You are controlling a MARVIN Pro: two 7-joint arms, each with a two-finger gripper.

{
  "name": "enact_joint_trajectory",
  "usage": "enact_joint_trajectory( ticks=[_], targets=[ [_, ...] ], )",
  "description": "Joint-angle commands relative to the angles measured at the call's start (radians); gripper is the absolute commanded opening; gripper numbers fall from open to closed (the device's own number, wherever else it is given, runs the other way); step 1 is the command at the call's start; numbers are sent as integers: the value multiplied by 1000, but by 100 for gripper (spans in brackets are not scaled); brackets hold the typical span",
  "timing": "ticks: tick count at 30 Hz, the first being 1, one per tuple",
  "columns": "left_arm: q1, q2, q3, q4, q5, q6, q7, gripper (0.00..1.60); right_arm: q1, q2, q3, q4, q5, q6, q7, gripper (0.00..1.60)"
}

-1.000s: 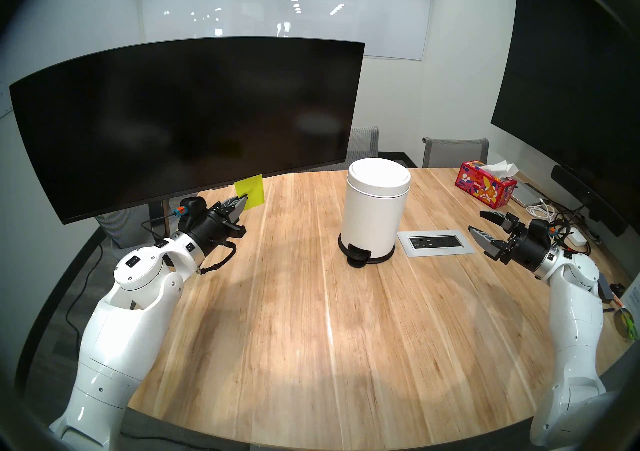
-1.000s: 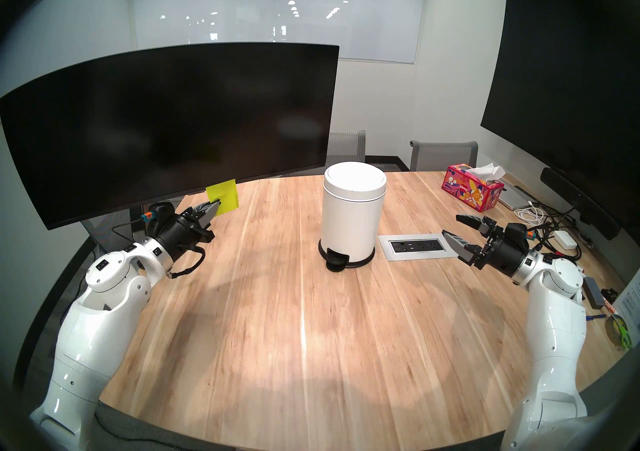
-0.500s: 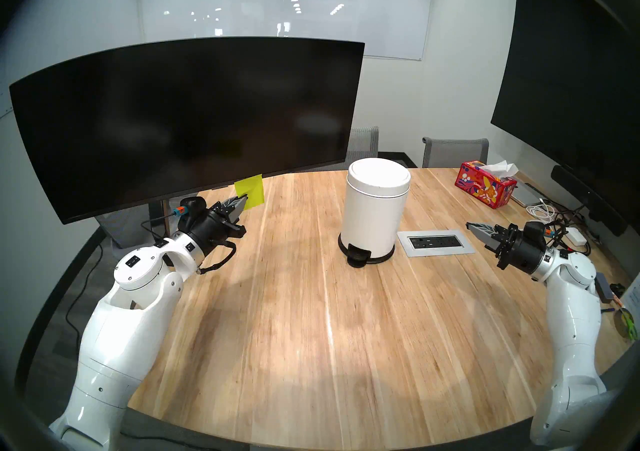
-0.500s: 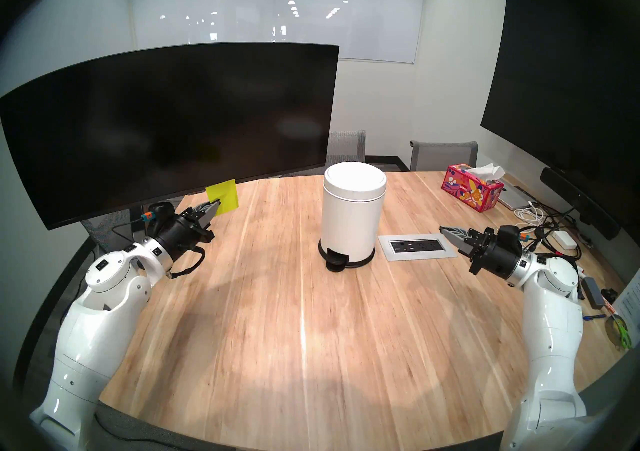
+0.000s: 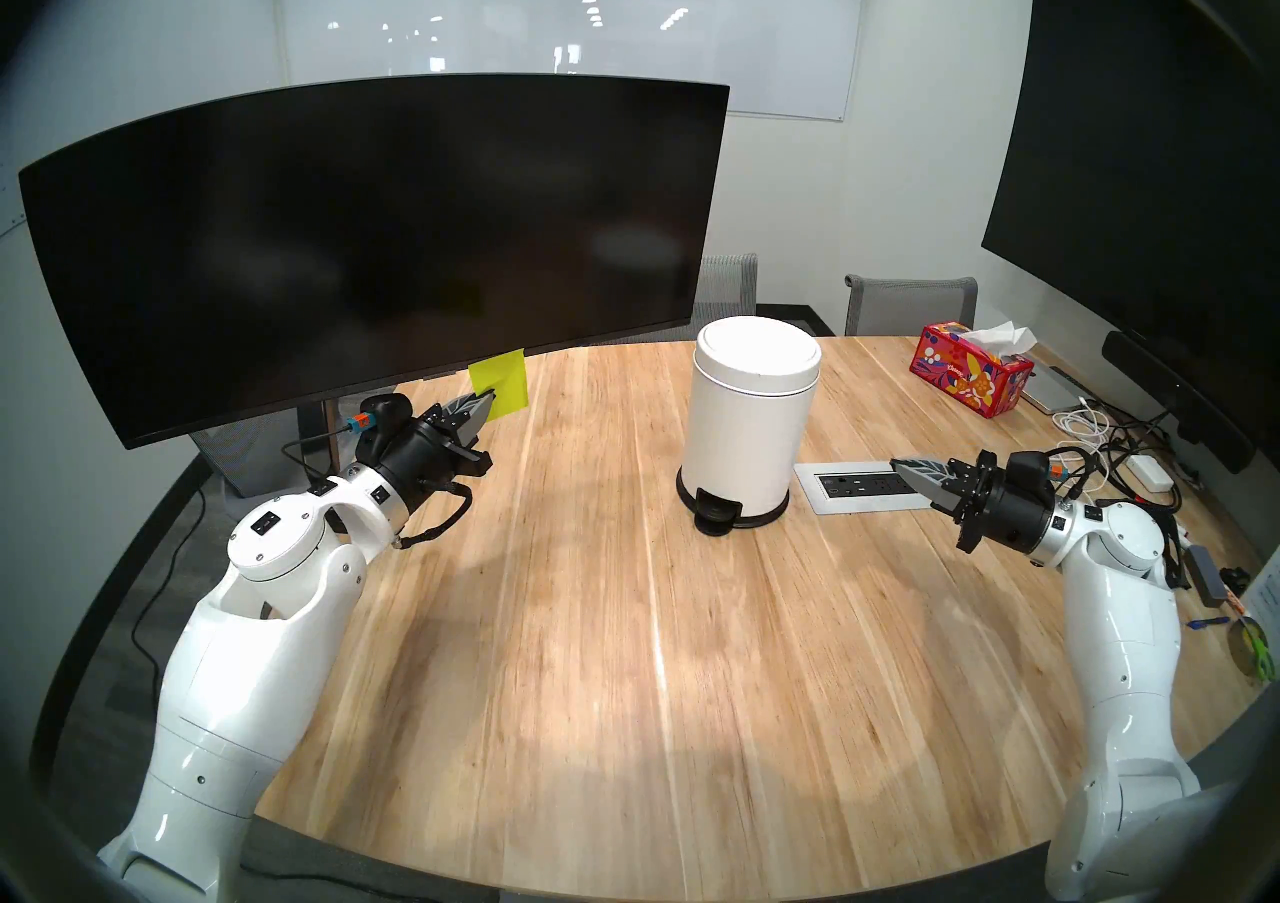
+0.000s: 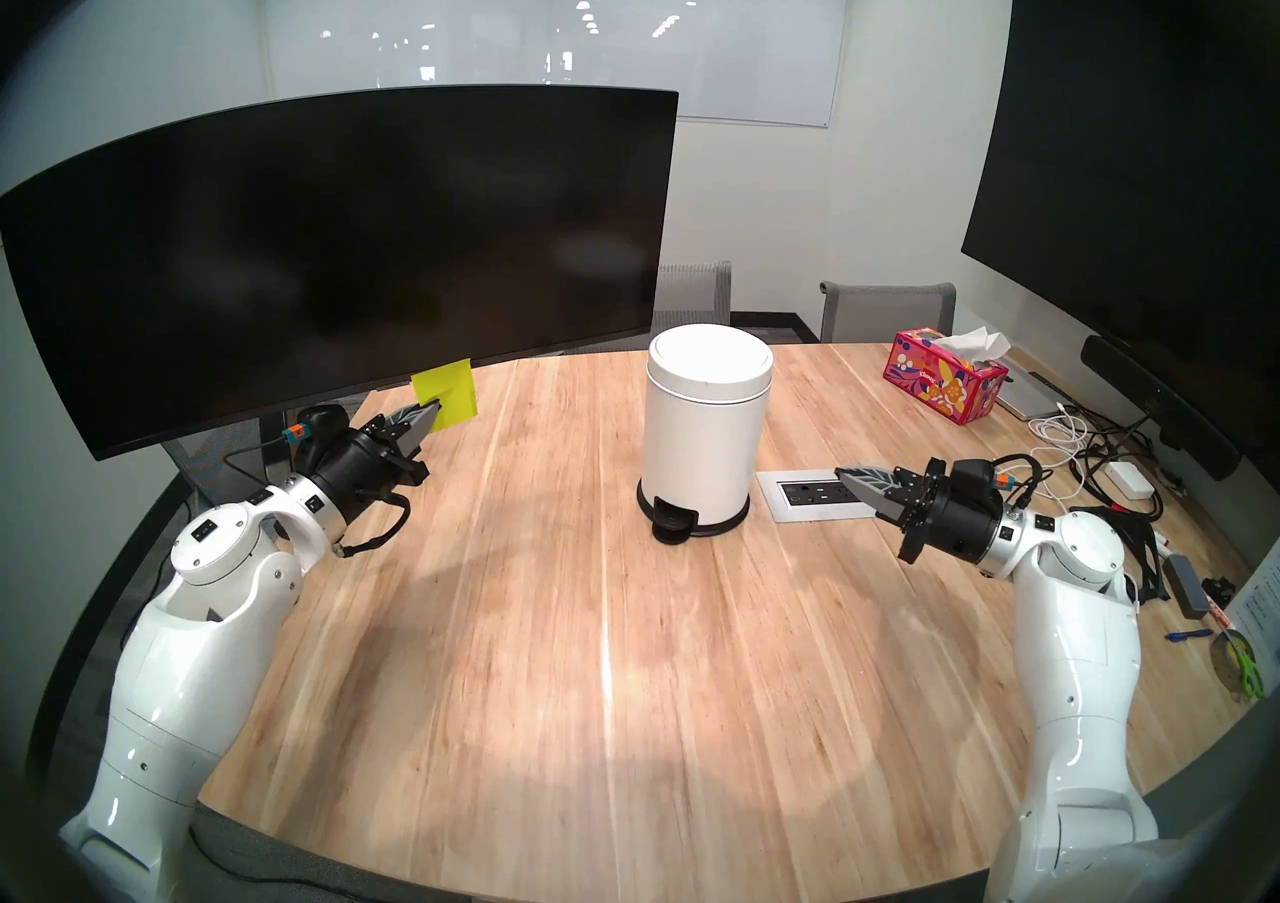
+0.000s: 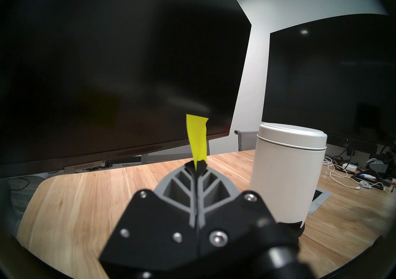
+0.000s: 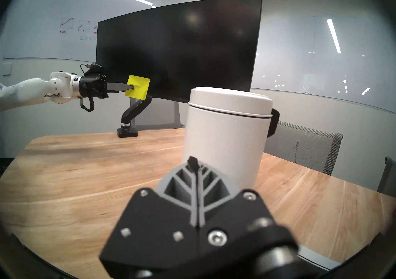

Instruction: Peel the sticky note off the monitor, open the trash can lid and drop the sticker into the trash can

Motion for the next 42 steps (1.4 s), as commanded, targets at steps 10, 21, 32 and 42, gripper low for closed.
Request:
enact_joint_trajectory(
  ticks=[10, 21, 32, 42],
  targets=[
    [-9, -1, -1, -17, -2, -4, 0, 0, 7, 11, -19, -45, -29, 14, 17, 0],
    [-9, -1, -1, -17, -2, -4, 1, 0, 16, 10, -46, -39, -42, 17, 34, 0],
    [-9, 0, 0, -17, -3, -5, 1, 0, 30, 0, -85, -29, -49, -12, 34, 0],
    [-9, 0, 0, -17, -3, -5, 2, 0, 20, -7, -113, -41, -32, -40, 34, 0]
  ],
)
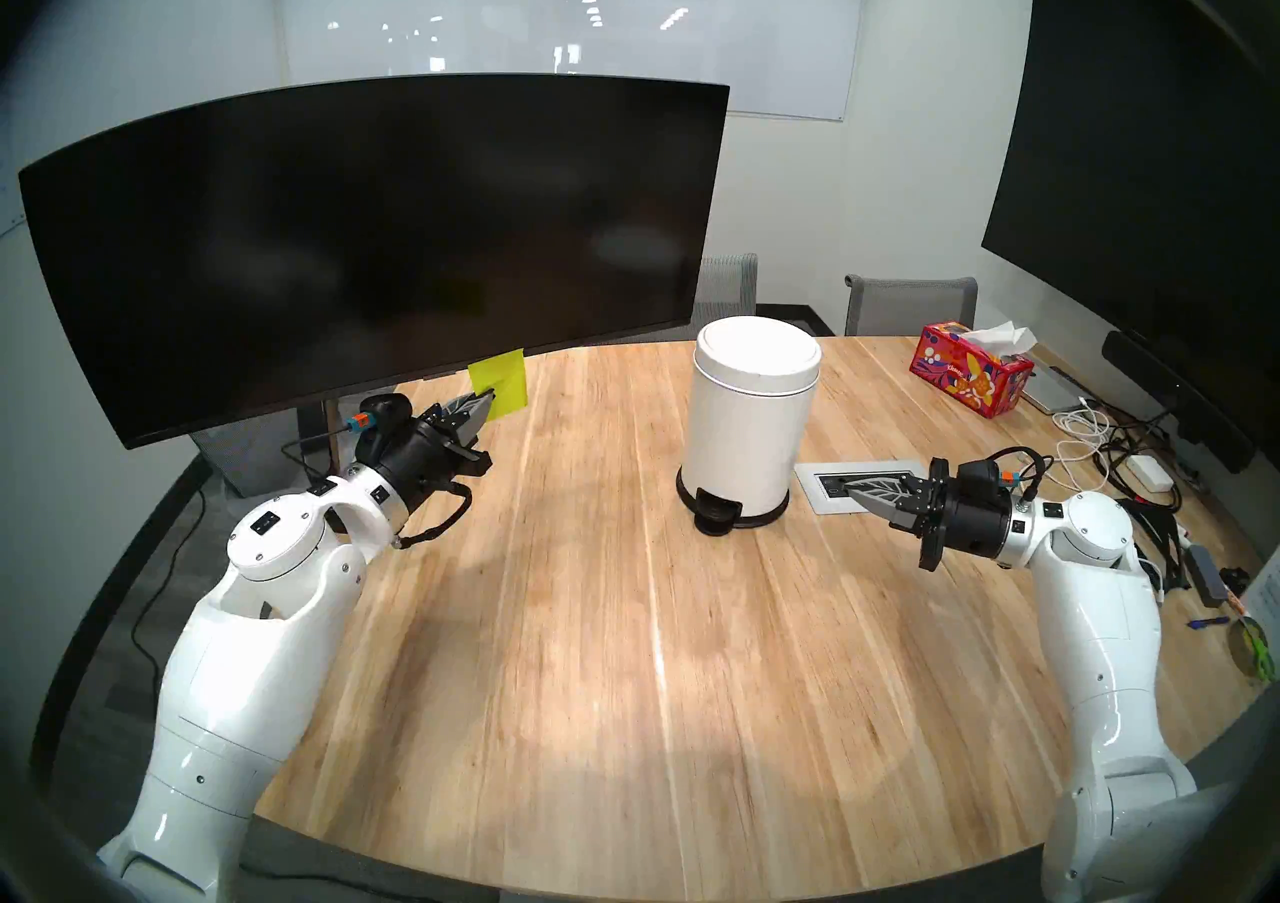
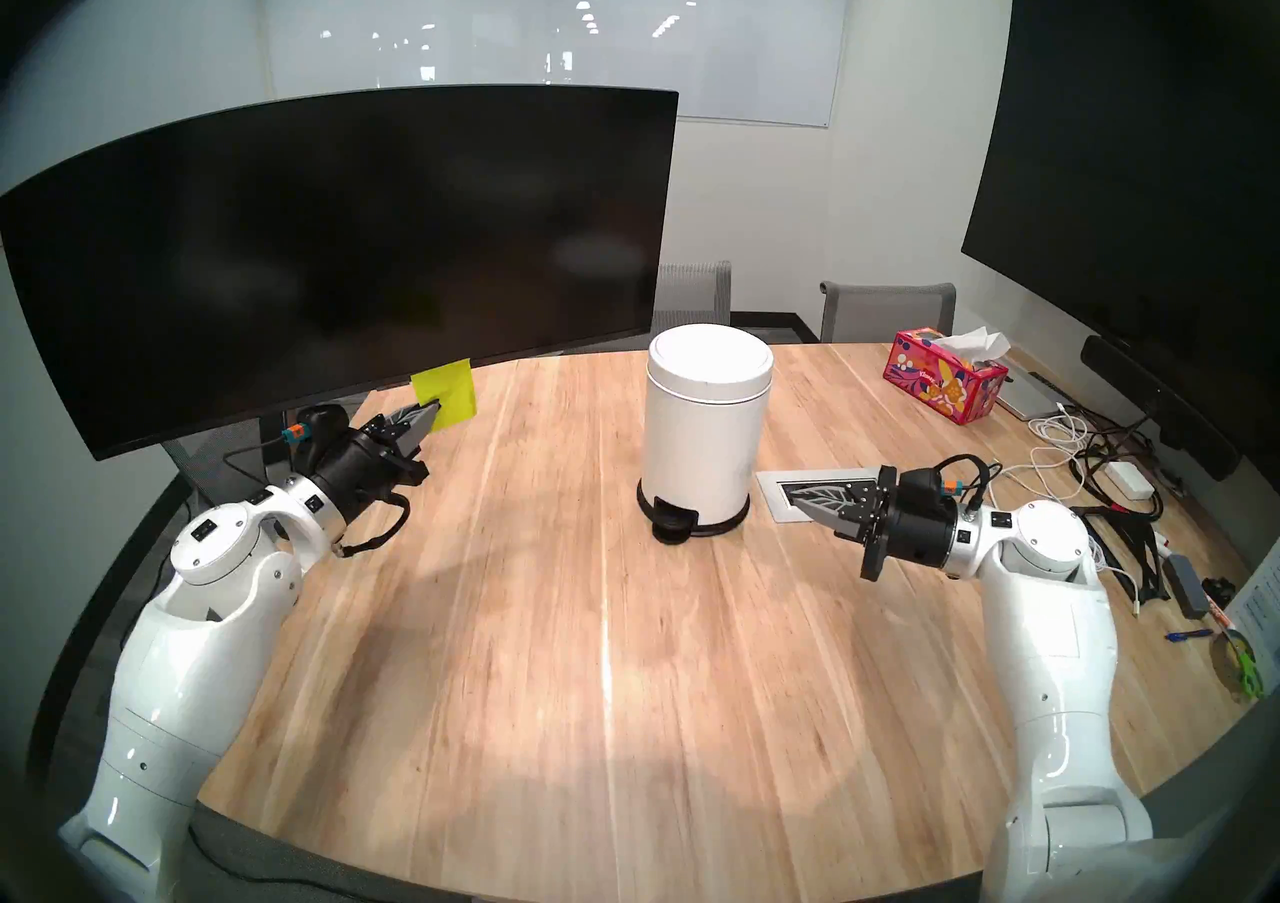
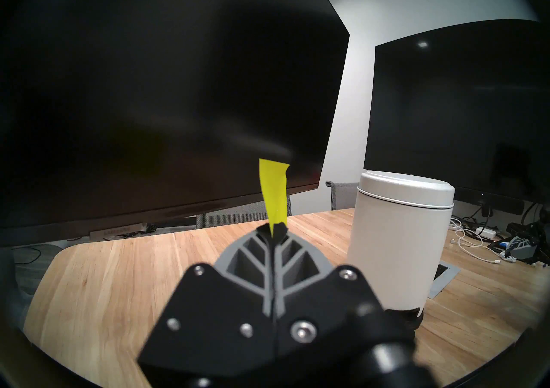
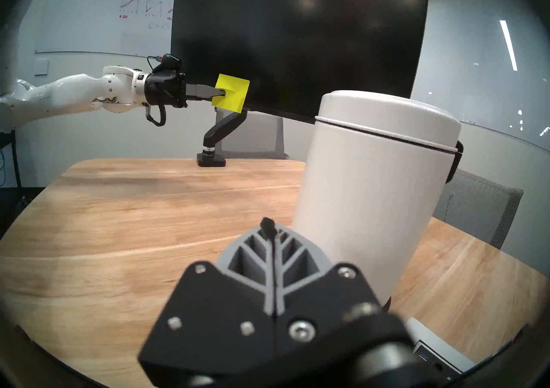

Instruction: Peel the sticky note off the monitor, open the trash can lid and drop the sticker into the trash can

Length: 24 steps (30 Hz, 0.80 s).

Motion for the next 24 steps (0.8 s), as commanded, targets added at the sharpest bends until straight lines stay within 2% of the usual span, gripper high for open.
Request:
enact_joint_trajectory(
  ticks=[1, 24],
  targets=[
    [-9, -2, -1, -17, -1, -5, 0, 0, 8, -5, -3, -22, 24, -11, -1, 0],
    [-9, -1, 0, -17, -2, -5, 1, 0, 6, 3, -13, -22, 35, -15, -1, 0]
  ],
)
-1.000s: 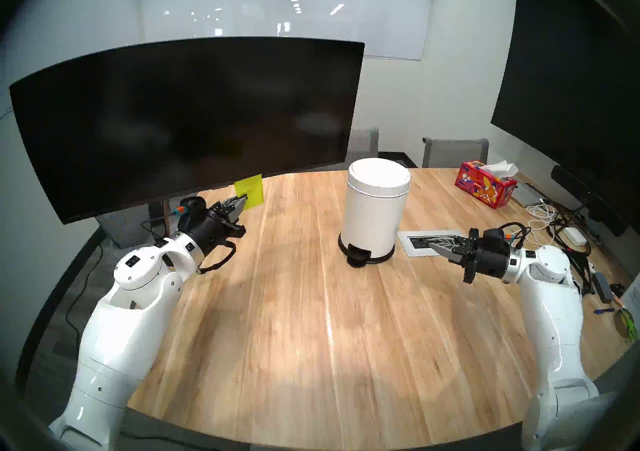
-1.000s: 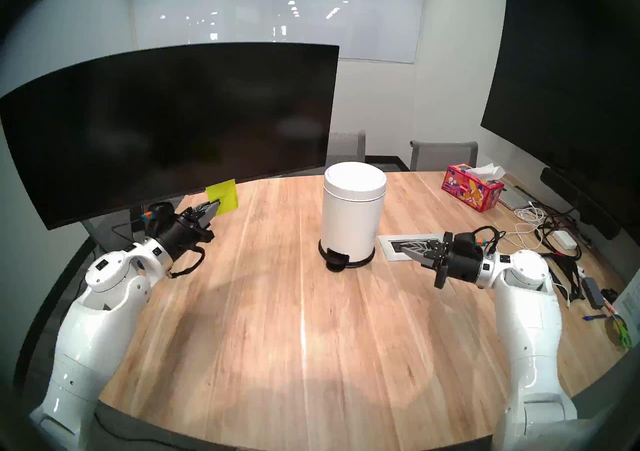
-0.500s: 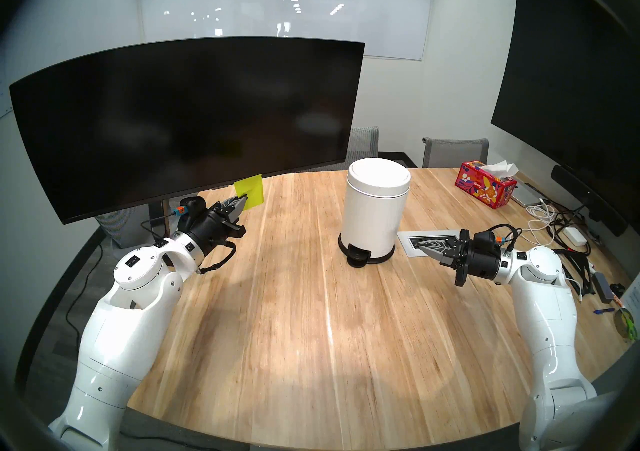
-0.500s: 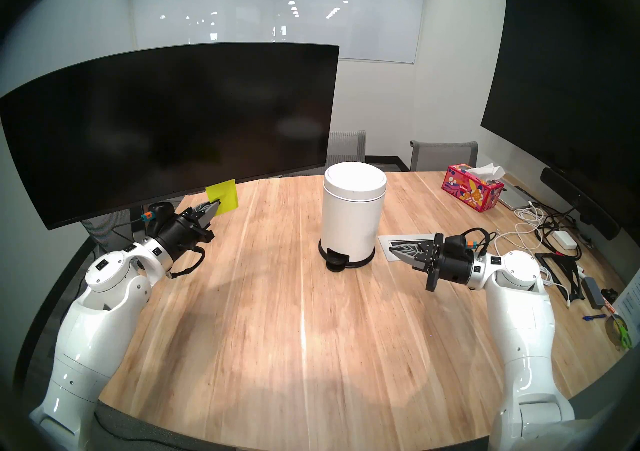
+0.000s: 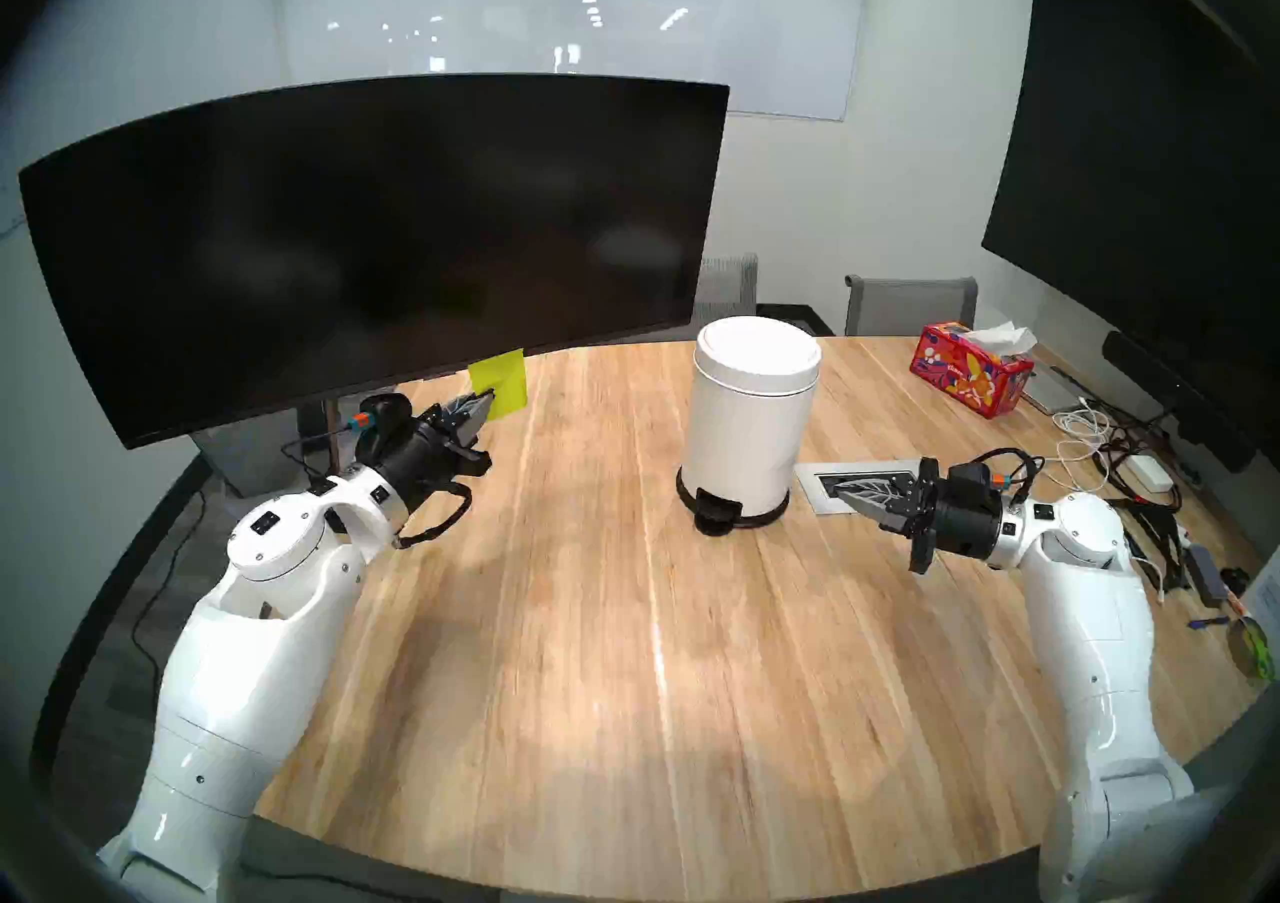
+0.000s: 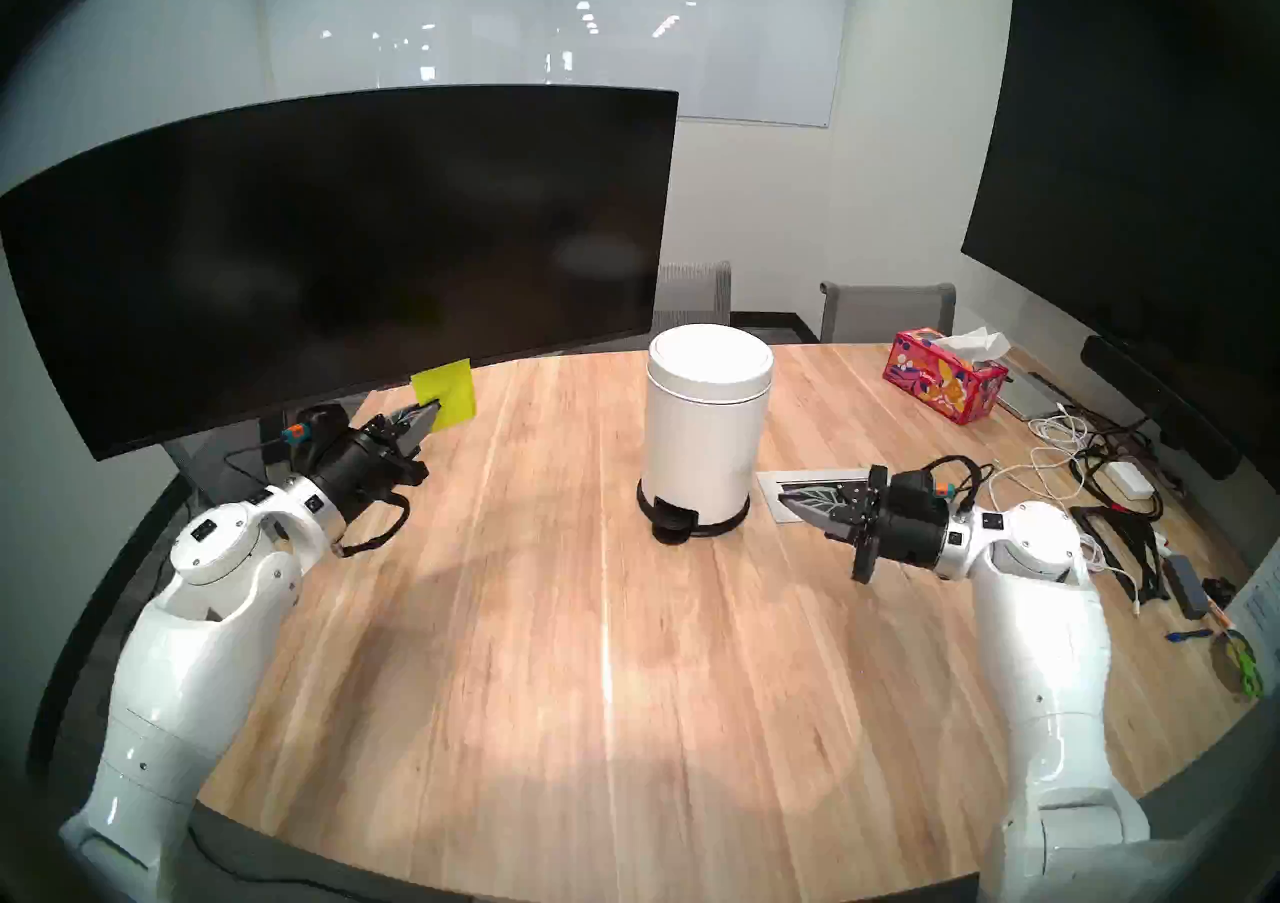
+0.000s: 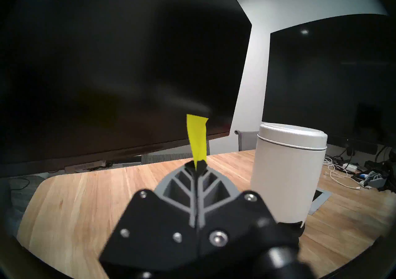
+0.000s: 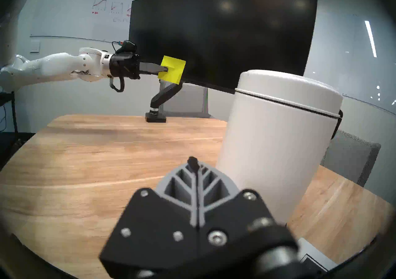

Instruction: Peel the sticky note off the monitor, open the trash can lid and drop the sticker into the trash can

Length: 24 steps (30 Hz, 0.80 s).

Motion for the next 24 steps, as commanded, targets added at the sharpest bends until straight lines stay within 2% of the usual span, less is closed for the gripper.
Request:
enact_joint_trajectory(
  ticks=[1, 24],
  targets=[
    [-9, -2, -1, -17, -1, -5, 0, 0, 7, 5, 1, -16, 18, 4, -2, 0],
    [-9, -1, 0, -17, -1, -5, 0, 0, 16, 9, -22, -12, 4, 13, -2, 0]
  ],
)
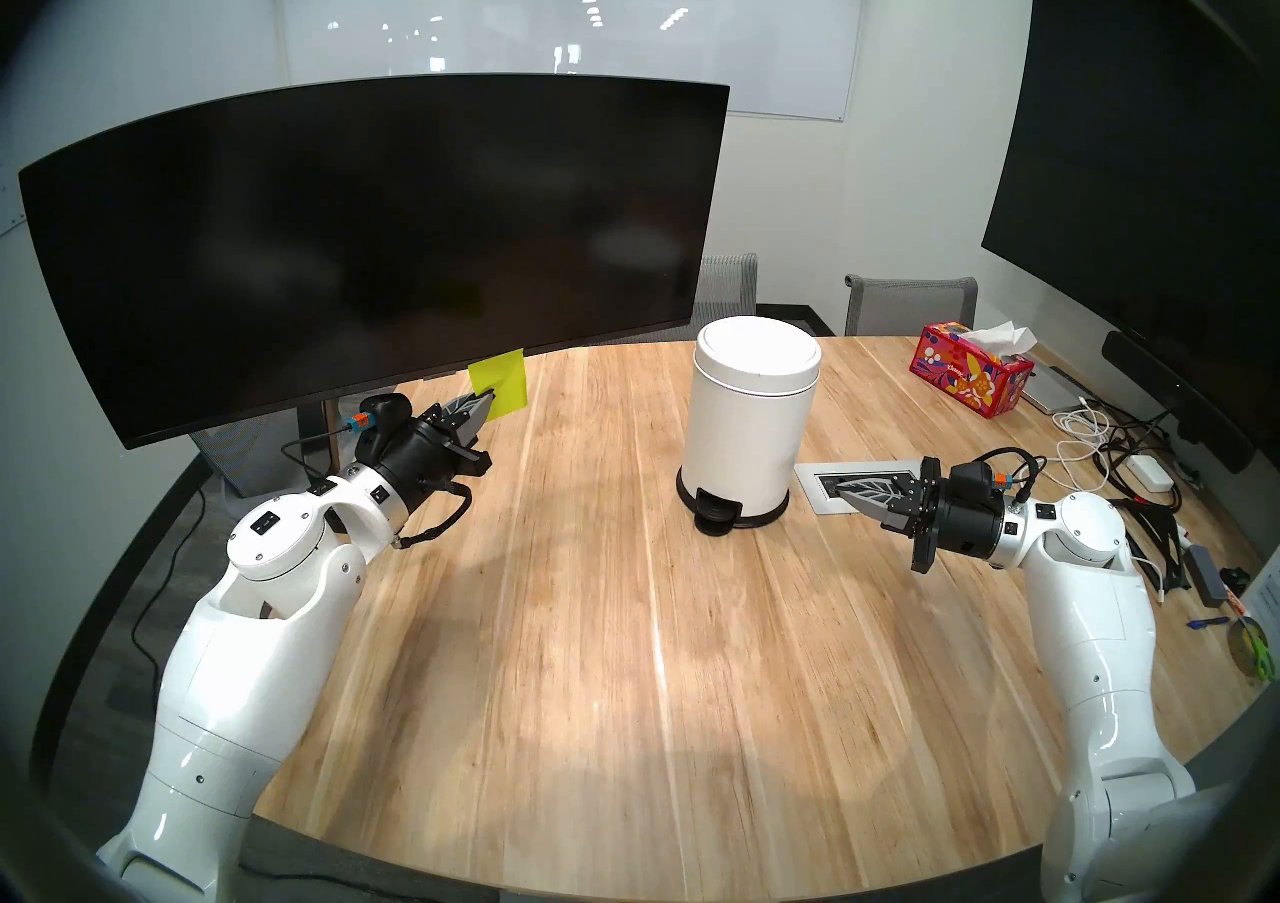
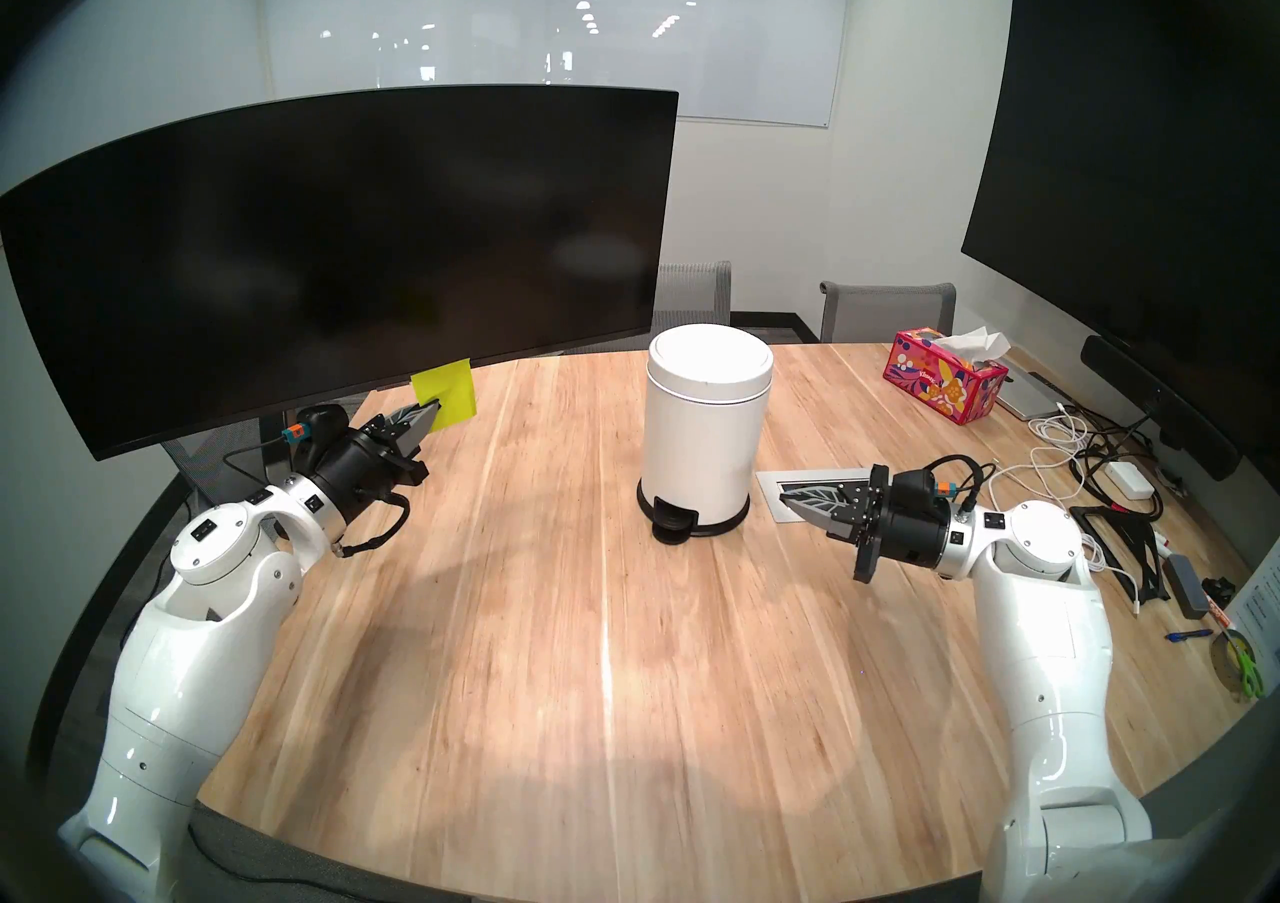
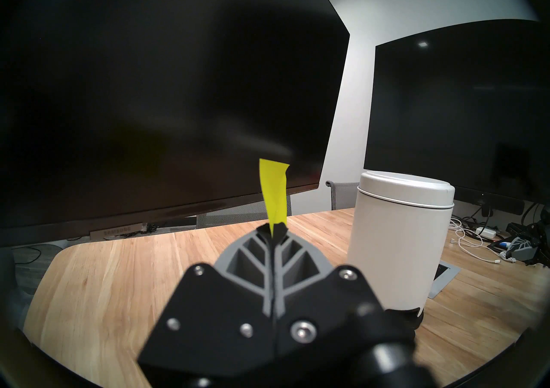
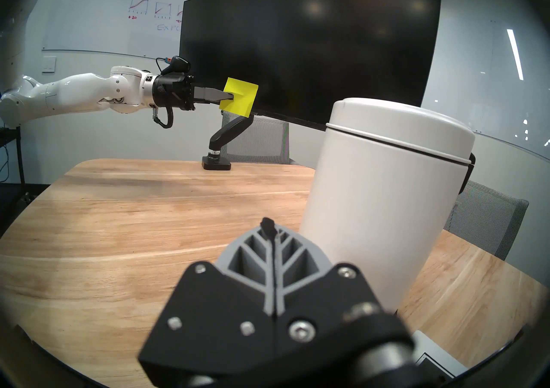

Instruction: Peel the sticky note off the monitor, open the trash can lid and drop the sticker into the trash can

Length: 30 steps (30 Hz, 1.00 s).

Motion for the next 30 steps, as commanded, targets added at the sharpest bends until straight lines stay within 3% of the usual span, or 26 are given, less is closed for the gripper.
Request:
enact_joint_trajectory(
  ticks=[1, 30],
  targets=[
    [-9, -2, -1, -17, 0, -5, 0, 0, 19, 3, -23, -11, -3, 13, -2, 0],
    [-9, -1, 0, -17, -1, -6, 0, 0, 77, -69, -147, 55, -144, -48, -80, 0]
  ],
)
